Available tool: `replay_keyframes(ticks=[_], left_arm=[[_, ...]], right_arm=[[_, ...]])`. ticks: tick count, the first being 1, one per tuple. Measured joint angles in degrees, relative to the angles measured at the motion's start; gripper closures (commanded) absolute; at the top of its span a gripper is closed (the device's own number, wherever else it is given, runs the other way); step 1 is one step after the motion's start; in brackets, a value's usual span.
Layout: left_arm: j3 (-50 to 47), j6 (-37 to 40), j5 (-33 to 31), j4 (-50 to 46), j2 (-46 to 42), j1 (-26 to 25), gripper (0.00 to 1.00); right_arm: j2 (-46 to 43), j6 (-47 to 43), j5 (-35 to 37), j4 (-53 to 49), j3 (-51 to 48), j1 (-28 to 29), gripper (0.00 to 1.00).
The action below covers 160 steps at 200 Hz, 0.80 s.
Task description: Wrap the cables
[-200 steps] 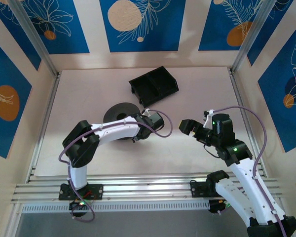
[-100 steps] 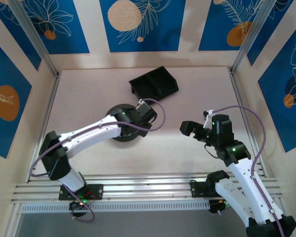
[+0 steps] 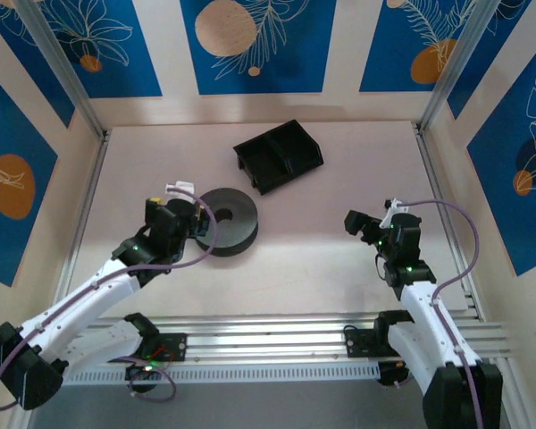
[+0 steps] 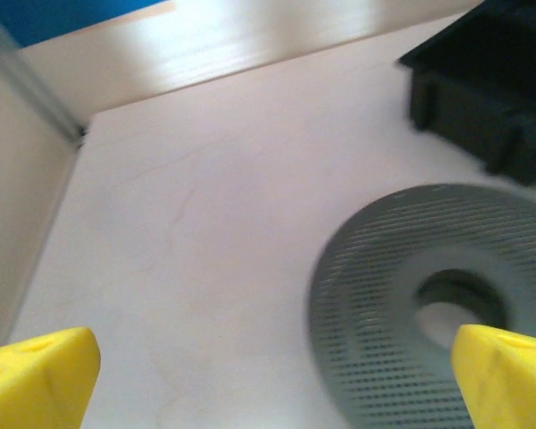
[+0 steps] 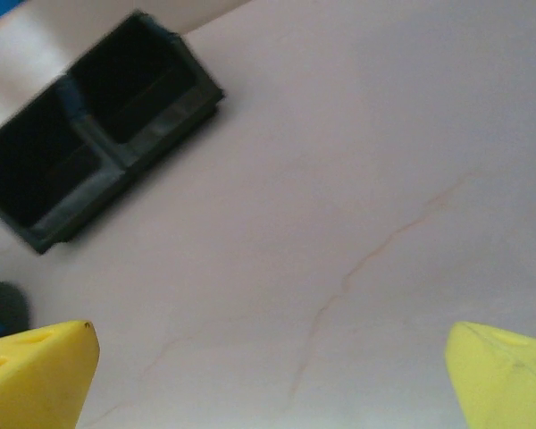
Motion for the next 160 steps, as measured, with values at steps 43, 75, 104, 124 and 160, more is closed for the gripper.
replay_keyframes(ticks=[43, 75, 104, 124, 160], left_arm=[[-9.35, 1.09, 0.09, 8.79, 0.52, 15.30, 0.00], [-16.70, 4.76, 4.72, 22.88, 3.72, 21.31, 0.00], [-23.80, 7.58, 9.22, 37.73, 8.52, 23.71, 0.00], [-25.88, 8.15, 11.65, 46.53, 13.49, 26.05, 0.00], [-25.88, 9.60, 14.97, 58.77, 21.79, 27.89, 0.00]], right_arm=[[11.69, -4.04, 1.68, 14.67, -1.68, -2.97, 0.01], [21.97, -6.97, 1.68, 25.27, -1.73, -3.10, 0.01], [28.15, -9.29, 1.40, 32.46, -1.81, -3.13, 0.01], [30.84, -11.08, 0.61, 37.11, -1.79, -3.08, 0.01], [35.47, -14.78, -0.76, 44.06, -1.84, -1.25, 0.01]])
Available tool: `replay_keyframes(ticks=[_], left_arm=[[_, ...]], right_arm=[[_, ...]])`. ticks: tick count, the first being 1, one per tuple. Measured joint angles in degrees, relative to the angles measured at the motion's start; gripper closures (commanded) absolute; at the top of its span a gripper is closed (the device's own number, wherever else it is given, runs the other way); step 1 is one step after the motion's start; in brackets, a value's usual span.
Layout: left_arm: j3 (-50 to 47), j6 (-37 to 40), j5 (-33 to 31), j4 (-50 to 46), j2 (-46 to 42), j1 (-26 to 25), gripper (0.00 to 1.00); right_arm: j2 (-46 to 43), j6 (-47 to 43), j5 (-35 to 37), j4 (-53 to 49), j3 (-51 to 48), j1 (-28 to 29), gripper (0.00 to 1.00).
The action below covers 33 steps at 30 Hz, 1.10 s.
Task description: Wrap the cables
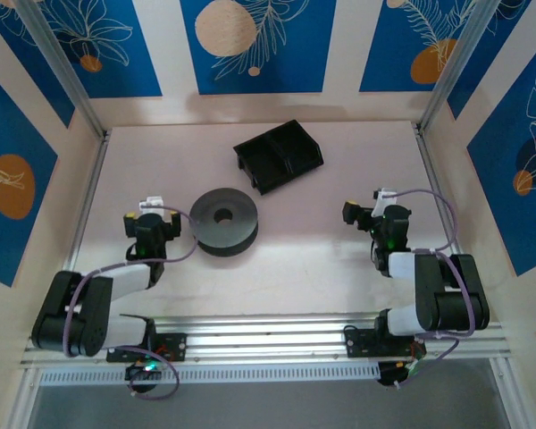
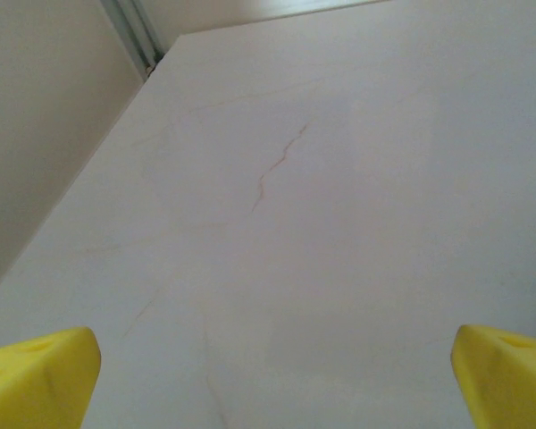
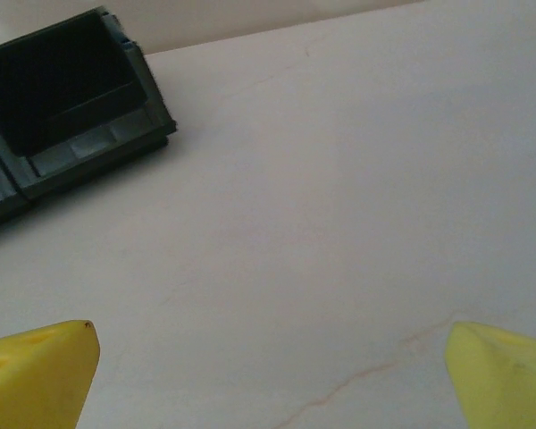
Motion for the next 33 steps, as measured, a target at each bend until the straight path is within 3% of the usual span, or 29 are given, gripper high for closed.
replay_keyframes(ticks=[4, 9, 15, 33], left_arm=[[-0.02, 0.59, 3.65, 7.10, 4.66, 0.70, 0.00], [-1.36, 1.29, 7.96, 18.49, 13.42, 0.81, 0.00], [1.44, 1.51, 9.49, 16.68, 13.92, 1.20, 0.00], [2.36, 1.51, 10.10, 16.55, 13.90, 1.44, 0.00]], right_arm=[[3.74, -3.54, -1.27, 4.81, -0.07, 2.82, 0.01], [5.88, -5.03, -2.40, 2.71, 1.44, 2.93, 0.01], [6.21, -4.74, -3.63, 0.24, 5.62, 0.48, 0.01], [6.21, -4.59, -3.91, -1.46, 5.62, 0.57, 0.01]])
